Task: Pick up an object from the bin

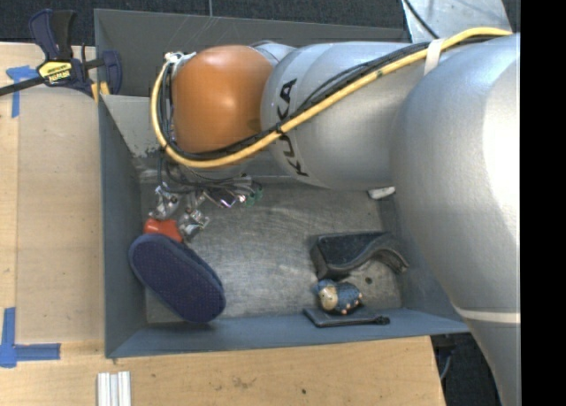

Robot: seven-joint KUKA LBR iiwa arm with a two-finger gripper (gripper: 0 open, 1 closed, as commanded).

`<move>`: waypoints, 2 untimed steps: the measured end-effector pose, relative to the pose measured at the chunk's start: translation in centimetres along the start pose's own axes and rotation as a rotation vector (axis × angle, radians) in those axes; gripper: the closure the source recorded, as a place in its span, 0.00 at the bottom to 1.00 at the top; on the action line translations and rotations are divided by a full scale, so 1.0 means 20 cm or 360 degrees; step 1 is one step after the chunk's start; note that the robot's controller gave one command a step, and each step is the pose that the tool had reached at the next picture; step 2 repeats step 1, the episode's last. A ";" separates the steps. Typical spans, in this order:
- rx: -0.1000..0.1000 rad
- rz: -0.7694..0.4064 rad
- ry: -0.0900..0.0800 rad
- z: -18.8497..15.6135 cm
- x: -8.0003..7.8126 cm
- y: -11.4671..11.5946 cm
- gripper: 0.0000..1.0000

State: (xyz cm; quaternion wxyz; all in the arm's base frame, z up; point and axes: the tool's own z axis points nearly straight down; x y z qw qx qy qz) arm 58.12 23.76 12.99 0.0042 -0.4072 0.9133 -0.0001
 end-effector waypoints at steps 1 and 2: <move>-0.0001 0.0007 0.0001 -0.07 -0.01 -0.01 1.00; -0.0001 0.0007 0.0001 -0.07 -0.01 -0.01 1.00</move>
Offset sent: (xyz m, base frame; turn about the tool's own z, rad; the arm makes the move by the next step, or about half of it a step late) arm 0.0001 0.0000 0.0122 0.0000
